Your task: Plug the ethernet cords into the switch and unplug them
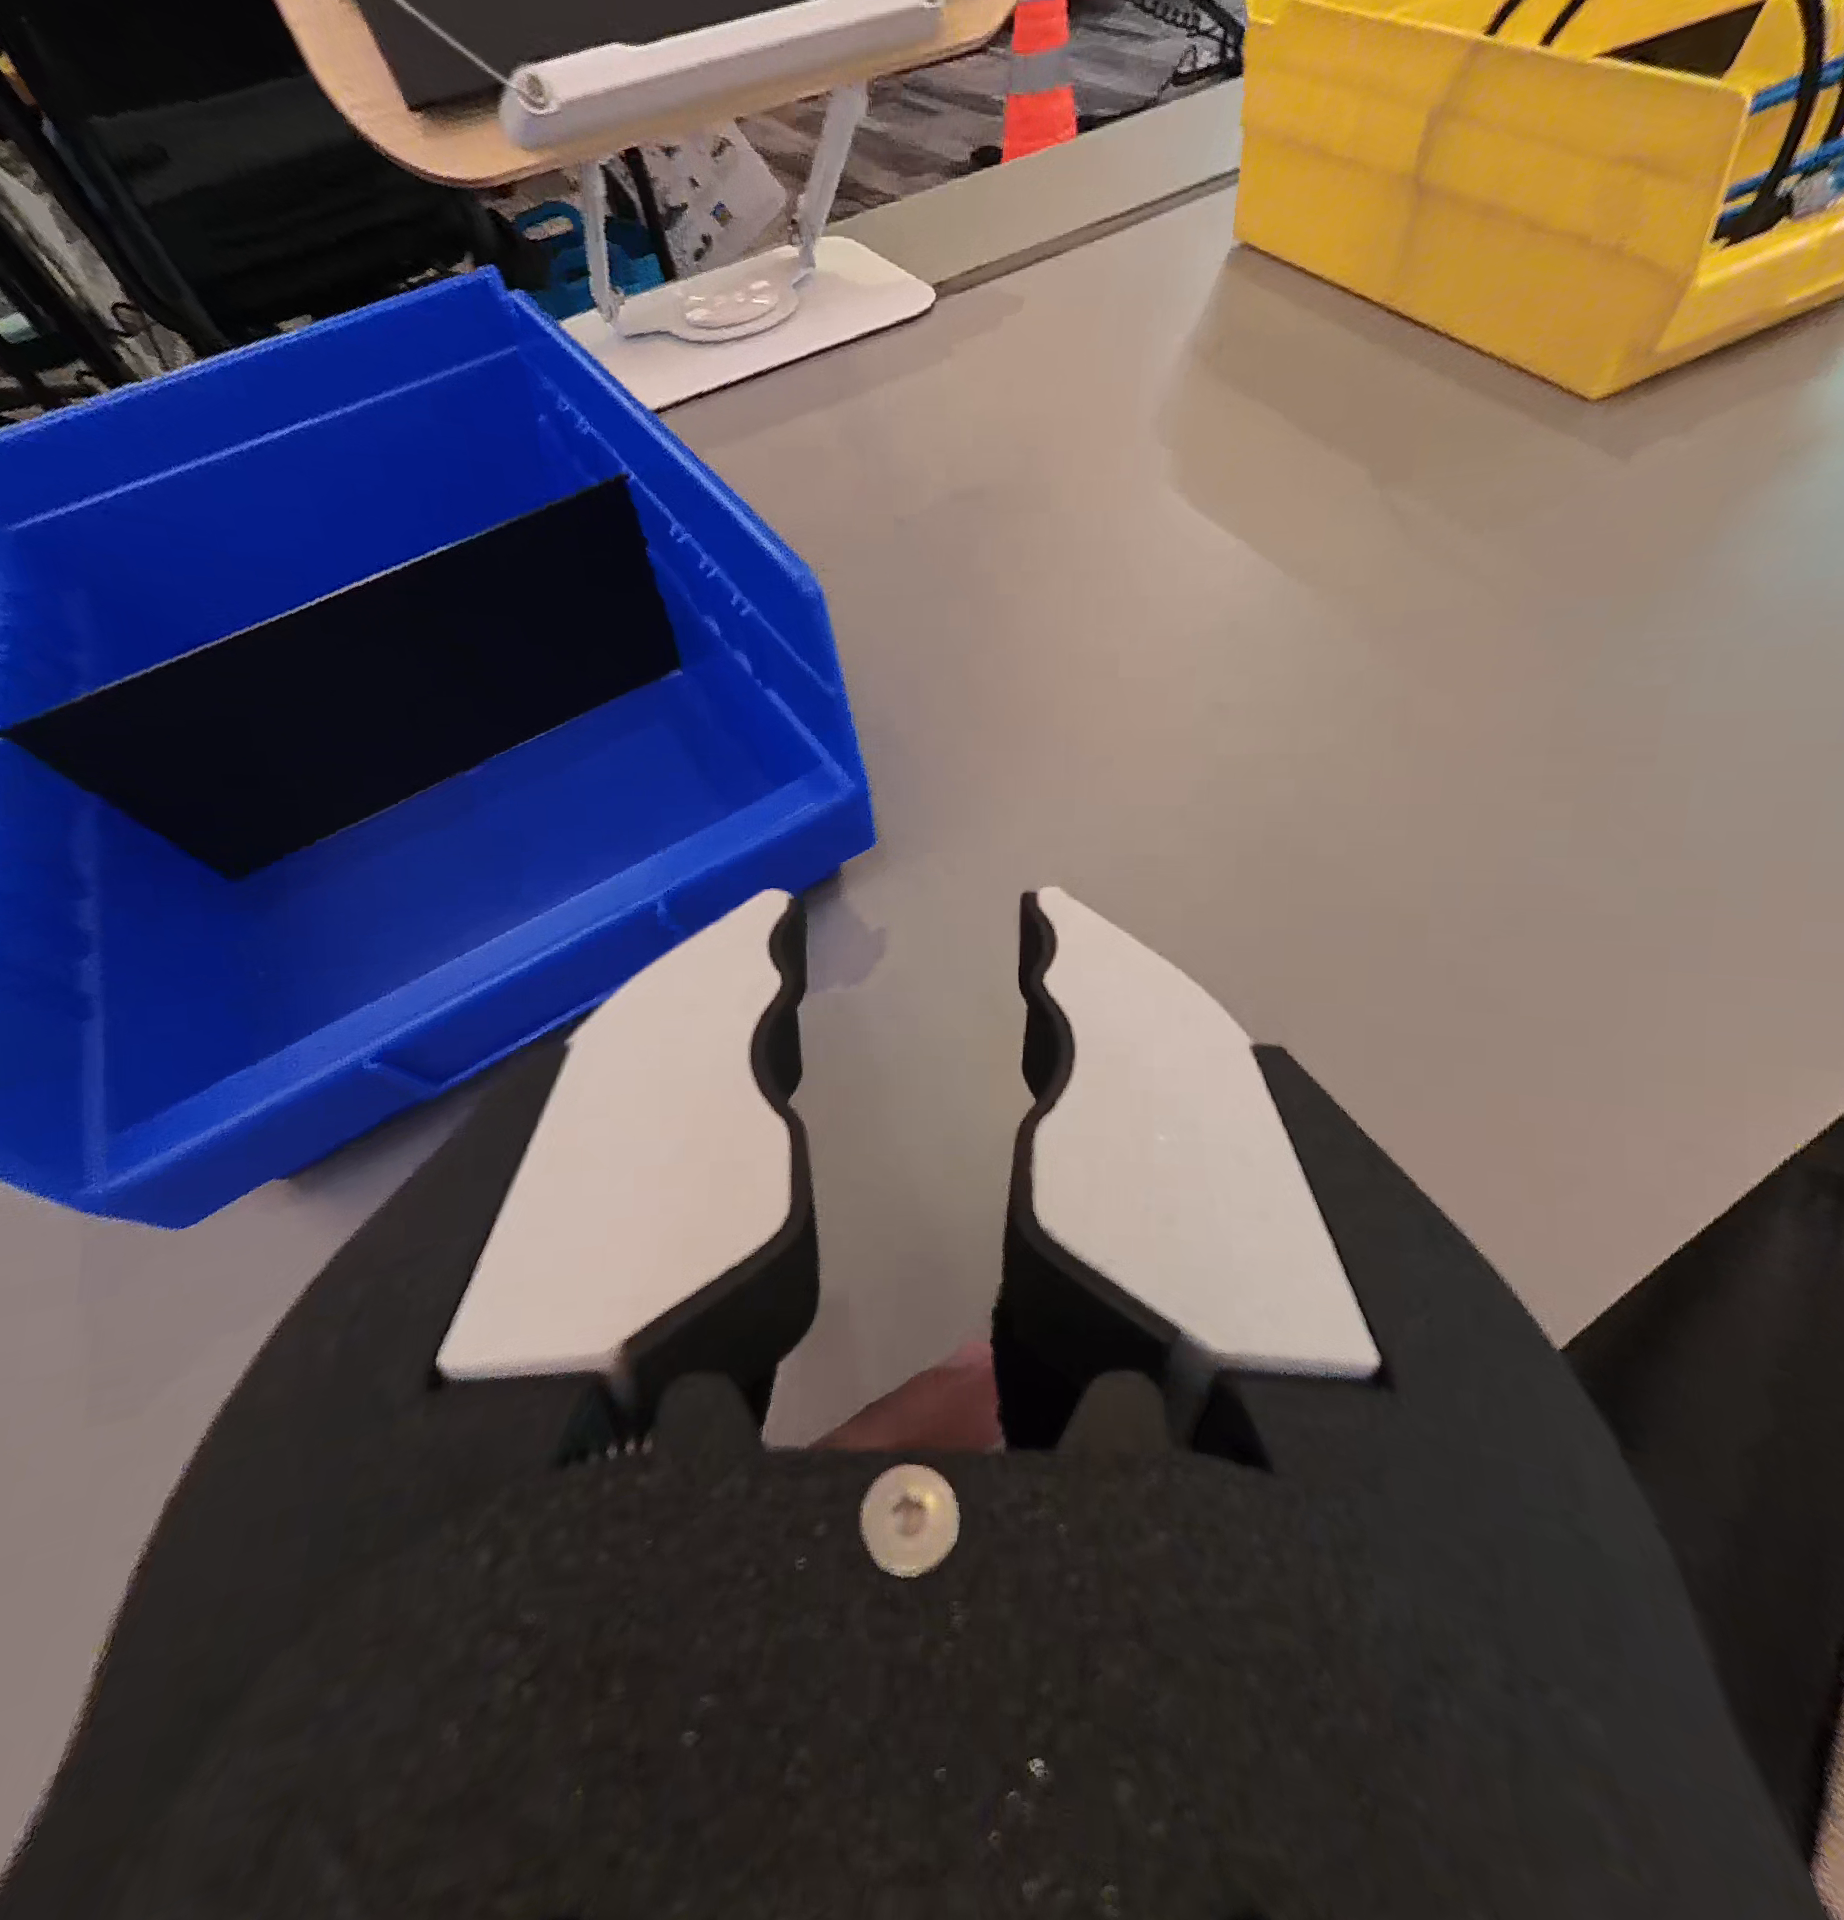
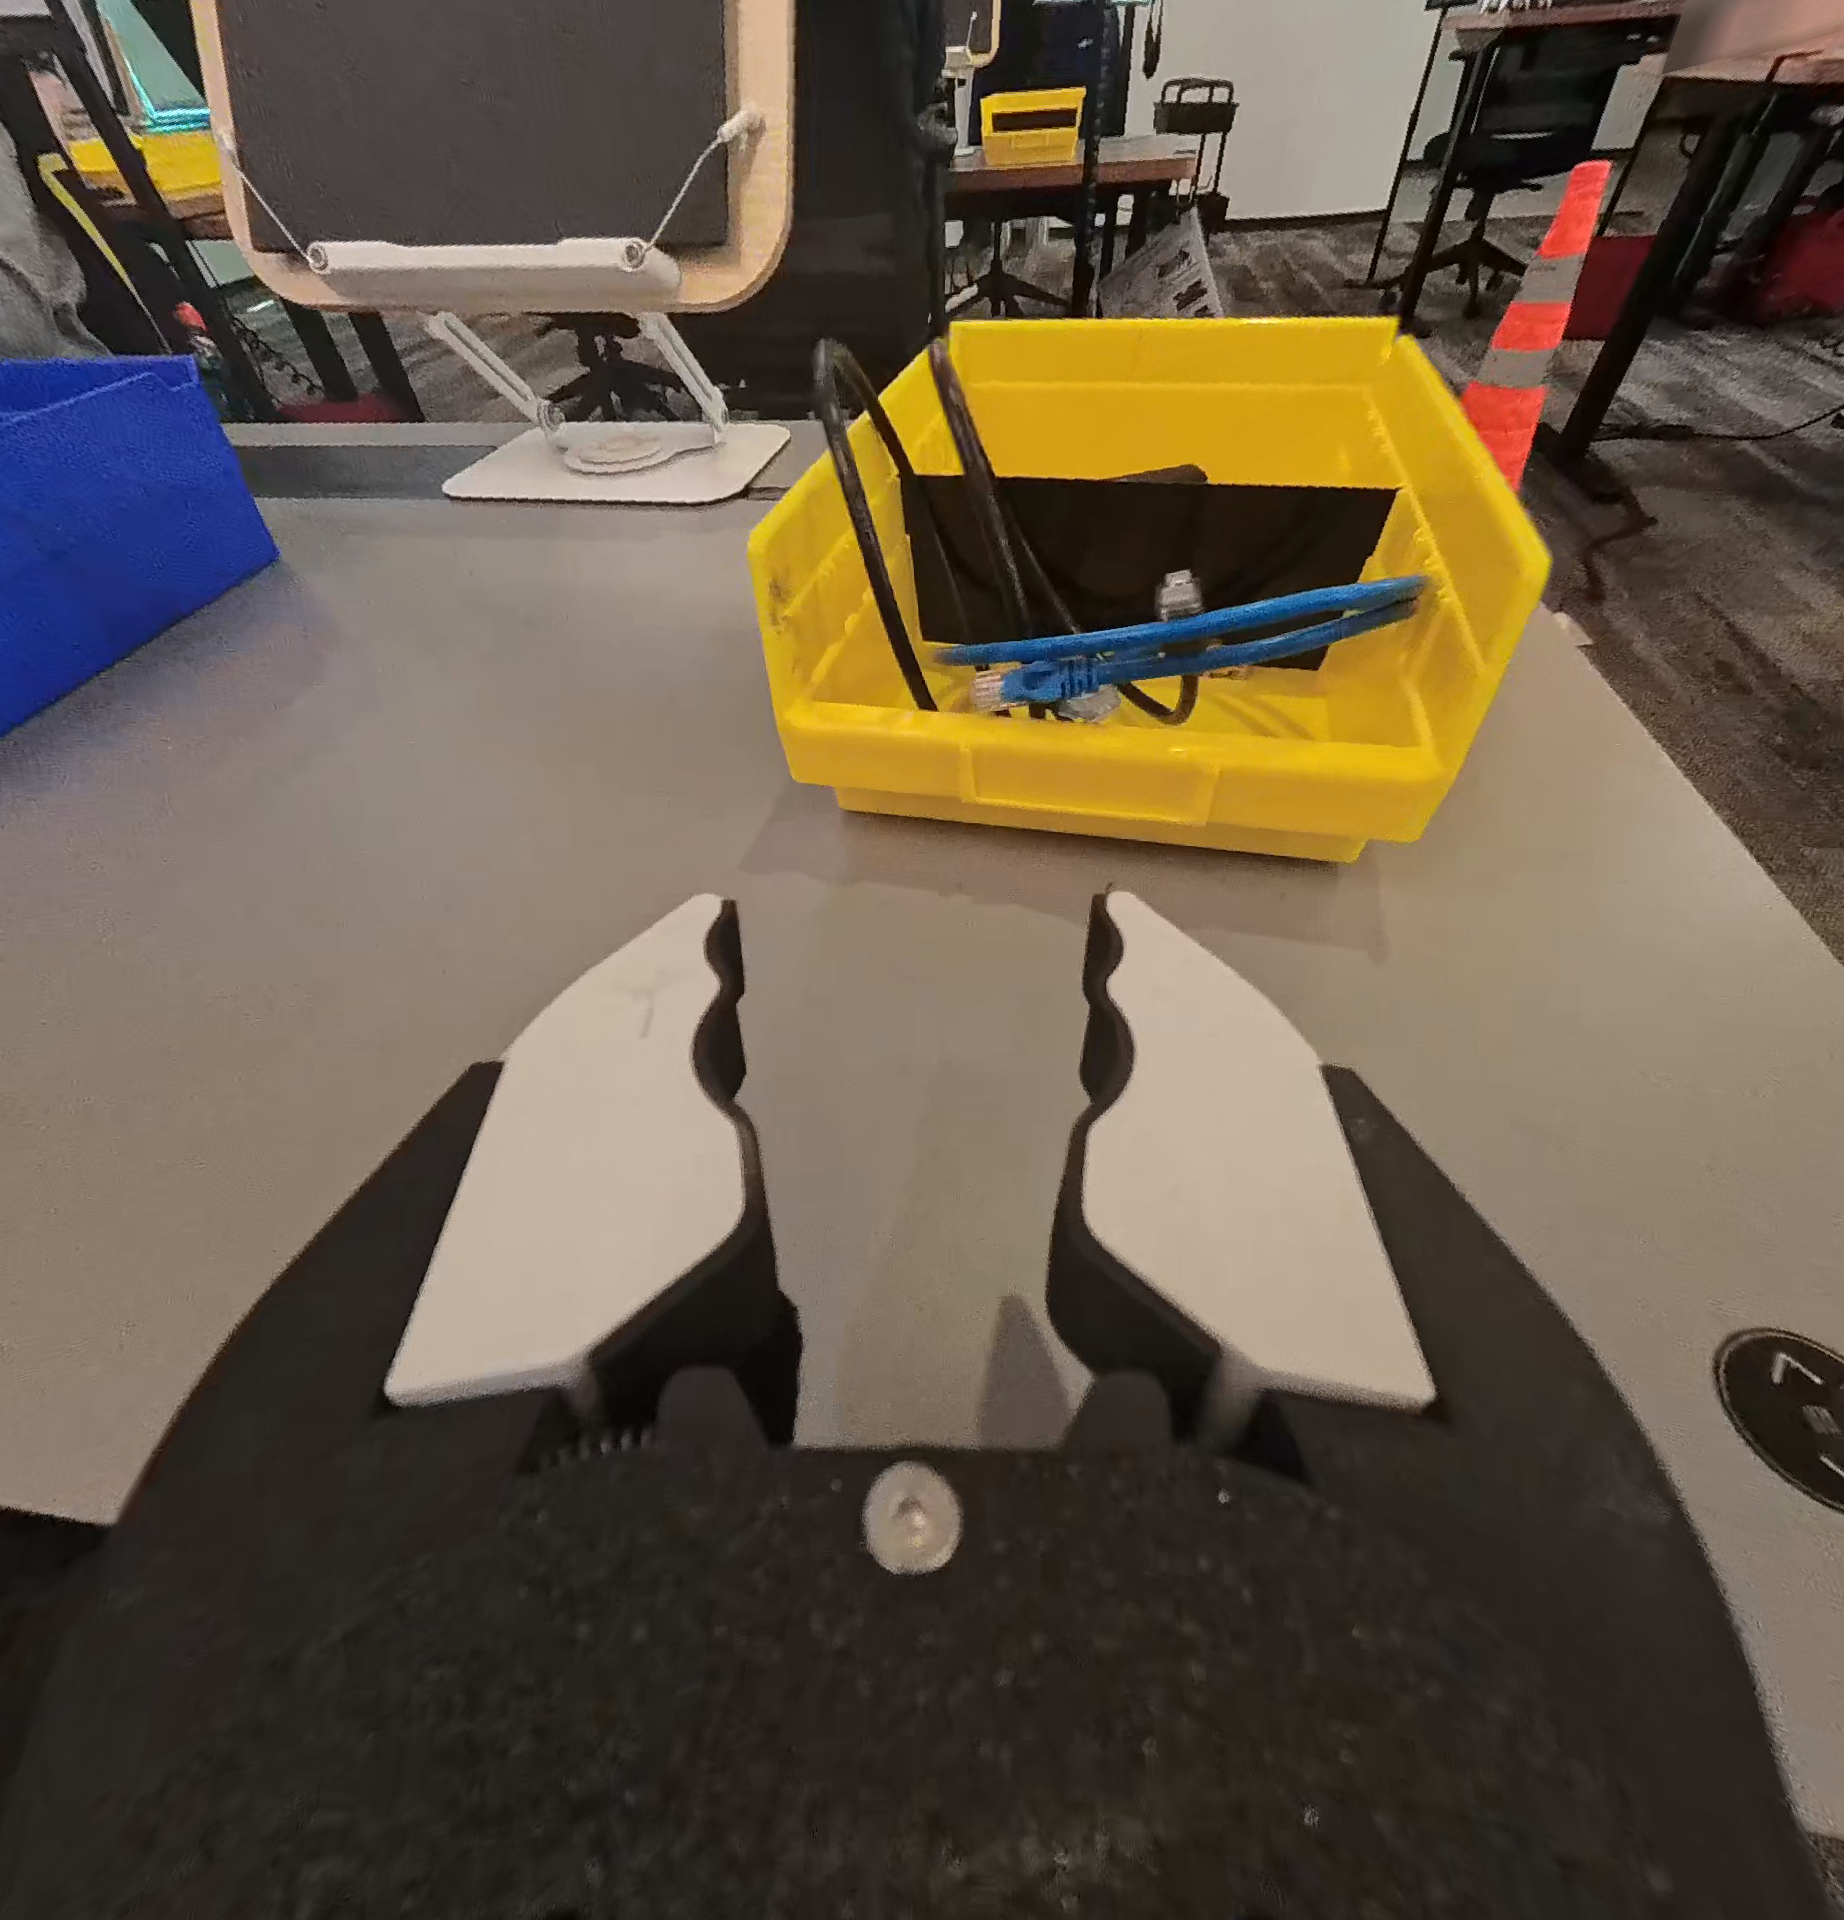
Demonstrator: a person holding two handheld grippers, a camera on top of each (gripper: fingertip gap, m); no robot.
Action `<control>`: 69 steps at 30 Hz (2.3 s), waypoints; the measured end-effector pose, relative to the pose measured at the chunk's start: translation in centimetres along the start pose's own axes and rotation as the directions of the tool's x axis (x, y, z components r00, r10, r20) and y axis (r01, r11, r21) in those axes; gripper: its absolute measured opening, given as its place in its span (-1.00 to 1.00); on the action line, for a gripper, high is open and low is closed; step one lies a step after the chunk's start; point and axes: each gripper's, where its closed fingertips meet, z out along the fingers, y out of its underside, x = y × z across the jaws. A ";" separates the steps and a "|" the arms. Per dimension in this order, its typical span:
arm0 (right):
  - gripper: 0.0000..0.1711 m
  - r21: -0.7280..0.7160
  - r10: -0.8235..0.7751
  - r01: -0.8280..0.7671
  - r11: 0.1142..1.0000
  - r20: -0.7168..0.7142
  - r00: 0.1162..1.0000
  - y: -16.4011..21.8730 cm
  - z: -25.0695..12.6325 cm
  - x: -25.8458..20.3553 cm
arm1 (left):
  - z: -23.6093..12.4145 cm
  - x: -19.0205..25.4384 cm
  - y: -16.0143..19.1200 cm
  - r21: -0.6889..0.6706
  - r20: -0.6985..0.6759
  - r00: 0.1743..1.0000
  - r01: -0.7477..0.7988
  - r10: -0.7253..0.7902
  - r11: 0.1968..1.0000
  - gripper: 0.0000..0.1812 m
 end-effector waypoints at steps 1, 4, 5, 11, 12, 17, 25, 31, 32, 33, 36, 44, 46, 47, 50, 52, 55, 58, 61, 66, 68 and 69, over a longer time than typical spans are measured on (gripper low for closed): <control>-0.27 -0.002 -0.016 0.016 1.000 0.003 1.000 0.0 0.4 -0.3 | 0.1 0.4 0.1 -0.005 -0.010 1.000 -0.004 0.004 1.000 -0.57; -0.27 -0.033 -0.041 0.042 0.999 0.045 0.998 -0.1 3.4 -2.2 | 0.1 1.5 0.6 -0.029 -0.046 0.999 -0.018 0.017 0.999 -0.60; -0.25 -0.062 -0.039 0.043 0.997 0.073 0.997 0.1 5.0 -3.2 | 0.1 1.8 0.7 -0.036 -0.054 0.998 -0.022 0.020 0.999 -0.60; -0.15 -0.067 -0.072 0.081 0.994 0.123 0.990 -1.2 12.2 -7.0 | -1.0 2.3 1.9 -0.076 -0.020 0.996 -0.083 0.081 0.994 -0.61; -0.14 -0.063 -0.096 0.103 0.993 0.105 0.990 -1.5 12.9 -7.0 | -1.3 2.2 2.1 -0.083 -0.010 0.996 -0.087 0.087 0.993 -0.61; -0.21 -0.060 -0.074 0.080 0.995 0.092 0.993 -2.4 15.5 -6.7 | -2.9 1.4 3.3 -0.104 0.041 0.997 -0.065 0.070 0.992 -0.61; -0.25 -0.106 0.091 -0.073 0.992 0.180 0.980 -2.8 17.5 -7.6 | -4.4 0.6 4.7 -0.132 0.104 0.994 -0.001 0.015 0.991 -0.61; -0.43 -0.144 0.158 -0.110 0.983 0.377 0.913 -2.2 14.8 -12.7 | -2.2 2.8 4.4 -0.158 0.051 0.996 -0.063 0.072 0.985 -0.58; -0.42 -0.149 0.150 -0.096 0.984 0.408 0.900 -1.9 14.1 -13.8 | -1.4 3.5 4.1 -0.165 0.050 0.995 -0.080 0.090 0.983 -0.50; -0.43 -0.157 0.129 -0.066 0.985 0.434 0.892 -1.6 13.3 -14.8 | -0.3 4.5 3.5 -0.158 0.032 0.995 -0.087 0.094 0.984 -0.44; -0.45 -0.083 0.015 0.028 0.996 0.470 0.882 -2.2 10.3 -16.4 | 3.9 10.1 0.1 -0.097 -0.114 0.992 -0.055 0.044 0.994 -0.43; -0.29 0.131 0.035 -0.016 0.991 -0.144 0.989 -6.0 4.9 -0.7 | 17.6 20.9 -9.4 -0.012 -0.195 0.981 0.013 -0.015 1.000 -0.46; -0.39 0.097 0.017 0.006 0.995 -0.231 0.973 -5.0 4.7 2.5 | 20.3 21.9 -10.4 -0.010 -0.184 0.982 0.043 -0.044 0.999 -0.46; -0.46 0.066 0.027 -0.009 0.998 -0.271 0.962 -4.2 5.0 3.9 | 21.3 22.3 -10.8 -0.015 -0.185 0.980 0.066 -0.067 0.998 -0.46; -0.44 -0.019 0.075 -0.082 0.996 -0.251 0.965 -1.9 6.3 4.7 | 23.5 23.0 -11.7 -0.006 -0.195 0.974 0.118 -0.117 0.993 -0.50; -0.51 -0.060 0.110 -0.126 0.990 -0.220 0.969 -0.7 7.1 4.5 | 24.6 23.0 -12.0 -0.020 -0.176 0.978 0.113 -0.115 0.993 -0.57; -0.73 -0.123 0.155 -0.190 0.974 -0.251 0.956 1.0 8.2 5.1 | 25.5 21.8 -11.8 -0.073 -0.103 0.987 0.118 -0.125 0.990 -0.85; -0.89 -0.145 0.197 -0.230 0.962 -0.210 0.958 1.1 9.1 4.6 | 25.8 21.2 -11.7 -0.096 -0.062 0.990 0.120 -0.126 0.988 -0.90; -0.95 -0.190 0.140 -0.194 0.962 -0.267 0.953 1.0 8.9 4.5 | 25.3 20.9 -11.8 -0.094 -0.043 0.992 0.113 -0.117 0.989 -0.91; -0.96 -0.116 0.132 -0.161 0.980 -0.227 0.965 -1.1 9.3 1.0 | 22.5 17.6 -12.7 -0.034 0.023 0.993 0.113 -0.113 0.993 -0.93; -0.96 -0.081 0.117 -0.135 0.988 -0.201 0.973 -2.5 10.0 -1.3 | 20.8 15.2 -13.2 0.002 0.070 0.992 0.107 -0.106 0.994 -0.93; -0.96 -0.066 0.110 -0.124 0.990 -0.181 0.977 -3.1 10.4 -2.7 | 19.9 13.8 -13.2 0.007 0.099 0.990 0.104 -0.104 0.995 -0.93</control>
